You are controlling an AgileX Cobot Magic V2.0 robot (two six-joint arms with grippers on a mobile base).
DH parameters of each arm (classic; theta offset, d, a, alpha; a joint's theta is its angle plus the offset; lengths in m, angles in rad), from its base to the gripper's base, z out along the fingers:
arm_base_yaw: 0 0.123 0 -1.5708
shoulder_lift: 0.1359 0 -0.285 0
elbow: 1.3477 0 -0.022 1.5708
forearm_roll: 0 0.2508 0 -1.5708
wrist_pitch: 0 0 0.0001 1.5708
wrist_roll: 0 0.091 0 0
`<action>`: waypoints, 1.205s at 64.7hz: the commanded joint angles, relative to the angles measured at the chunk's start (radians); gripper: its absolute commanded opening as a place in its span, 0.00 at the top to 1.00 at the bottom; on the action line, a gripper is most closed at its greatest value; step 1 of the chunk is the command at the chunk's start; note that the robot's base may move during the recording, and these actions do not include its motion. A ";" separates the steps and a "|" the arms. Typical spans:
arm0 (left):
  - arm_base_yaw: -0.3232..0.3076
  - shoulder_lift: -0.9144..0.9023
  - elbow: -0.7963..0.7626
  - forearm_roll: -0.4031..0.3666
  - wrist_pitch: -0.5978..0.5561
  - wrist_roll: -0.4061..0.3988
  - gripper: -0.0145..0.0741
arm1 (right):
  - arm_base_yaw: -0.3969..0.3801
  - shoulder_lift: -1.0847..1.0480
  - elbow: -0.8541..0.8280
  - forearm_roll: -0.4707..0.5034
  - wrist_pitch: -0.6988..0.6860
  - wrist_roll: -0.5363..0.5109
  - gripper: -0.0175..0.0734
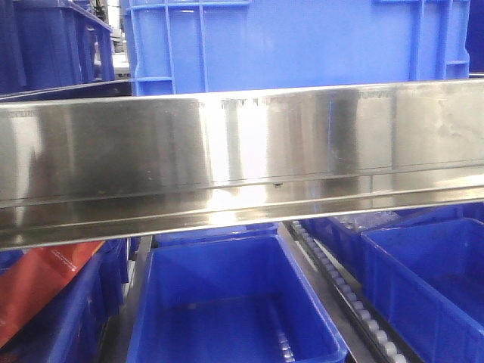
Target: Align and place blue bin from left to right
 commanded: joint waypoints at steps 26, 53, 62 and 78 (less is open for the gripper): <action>0.002 -0.006 -0.001 -0.006 -0.019 0.001 0.83 | -0.165 -0.006 0.010 0.081 -0.025 -0.097 0.90; 0.002 -0.006 -0.001 -0.006 -0.019 0.001 0.83 | -0.481 -0.118 0.235 0.236 -0.053 -0.219 0.90; 0.002 -0.006 -0.001 -0.006 -0.019 0.001 0.83 | -0.501 -0.194 0.349 0.238 -0.132 -0.219 0.90; 0.002 -0.006 -0.001 -0.006 -0.019 0.001 0.83 | -0.501 -0.194 0.447 0.309 -0.306 -0.217 0.90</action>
